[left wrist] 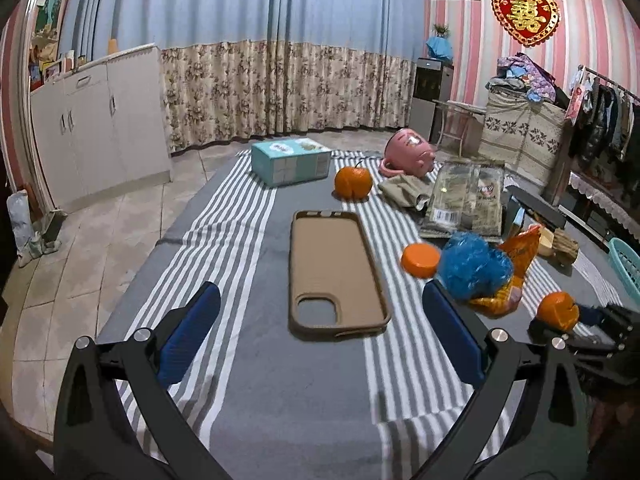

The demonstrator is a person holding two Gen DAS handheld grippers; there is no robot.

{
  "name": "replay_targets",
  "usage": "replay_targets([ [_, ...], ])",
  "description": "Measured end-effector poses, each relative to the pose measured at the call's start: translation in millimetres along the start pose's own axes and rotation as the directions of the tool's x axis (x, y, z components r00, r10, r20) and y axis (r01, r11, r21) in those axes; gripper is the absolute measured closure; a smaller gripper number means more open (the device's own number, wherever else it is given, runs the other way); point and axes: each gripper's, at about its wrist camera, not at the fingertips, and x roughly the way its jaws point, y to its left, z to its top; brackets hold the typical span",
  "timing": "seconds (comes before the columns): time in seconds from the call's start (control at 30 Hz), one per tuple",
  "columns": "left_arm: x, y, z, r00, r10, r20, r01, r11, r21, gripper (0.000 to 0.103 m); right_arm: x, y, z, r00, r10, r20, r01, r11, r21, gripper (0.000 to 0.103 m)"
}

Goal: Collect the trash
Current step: 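Grasp the orange peel with the right tool while the left tool grasps the blue plastic bag, then carry the peel and blue bag to the light-blue basket and release both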

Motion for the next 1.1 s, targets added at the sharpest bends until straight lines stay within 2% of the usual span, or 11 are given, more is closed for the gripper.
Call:
replay_targets([
  [0.07, 0.8, -5.4, 3.0, 1.0, -0.014, 0.003, 0.014, 1.0, 0.001, 0.005, -3.3, -0.6, 0.3, 1.0, 0.01, 0.012, -0.01, 1.0, -0.003, 0.058],
  [0.17, 3.2, -17.6, 8.1, 0.999, -0.037, 0.007, 0.037, 0.999, 0.01, 0.005, -9.8, -6.7, 1.9, 0.999, 0.031, 0.022, -0.031, 0.999, 0.012, 0.062],
  [0.3, 12.5, -43.5, 14.8, 0.998, -0.067, -0.004, 0.067, 0.997, 0.048, 0.005, -21.5, -27.3, 5.2, 0.998, 0.025, 0.051, -0.027, 0.999, 0.047, 0.062],
  [0.57, 52.6, -101.3, 21.3, 0.986, -0.118, -0.12, 0.133, 0.983, 0.128, 0.006, -41.7, -89.6, 6.2, 0.996, -0.045, 0.077, 0.033, 0.988, 0.149, 0.062],
  [0.63, 60.8, -111.0, 22.2, 0.982, -0.124, -0.145, 0.145, 0.979, 0.146, 0.012, -46.1, -107.0, 5.4, 0.995, -0.066, 0.079, 0.051, 0.983, 0.178, 0.062],
  [0.7, 74.2, -121.7, 22.3, 0.974, -0.129, -0.185, 0.161, 0.972, 0.172, 0.025, -49.1, -119.7, 4.1, 0.993, -0.082, 0.08, 0.065, 0.978, 0.197, 0.062],
  [0.73, 82.6, -125.3, 21.6, 0.966, -0.132, -0.224, 0.173, 0.969, 0.175, 0.03, -51.6, -127.0, 2.4, 0.993, -0.089, 0.081, 0.071, 0.976, 0.206, 0.062],
  [0.8, 93.2, -126.1, 19.0, 0.95, -0.14, -0.28, 0.191, 0.968, 0.164, 0.049, -56.8, -142.9, 1.3, 0.991, -0.105, 0.086, 0.084, 0.972, 0.221, 0.062],
  [0.83, 96.3, -124.6, 17.9, 0.942, -0.155, -0.297, 0.207, 0.967, 0.151, 0.052, -59.6, -147.9, 1.6, 0.99, -0.112, 0.09, 0.09, 0.97, 0.224, 0.062],
  [0.9, 94.1, -122.8, 18.3, 0.941, -0.17, -0.293, 0.216, 0.967, 0.134, 0.065, -66.5, -158.8, 2.7, 0.986, -0.132, 0.103, 0.106, 0.968, 0.228, 0.062],
  [1.1, 58.5, -113.5, 34.8, 0.964, -0.153, -0.216, 0.175, 0.981, 0.085, 0.07, -100.9, -214.0, 12.1, 0.965, -0.206, 0.164, 0.152, 0.944, 0.292, 0.062],
])
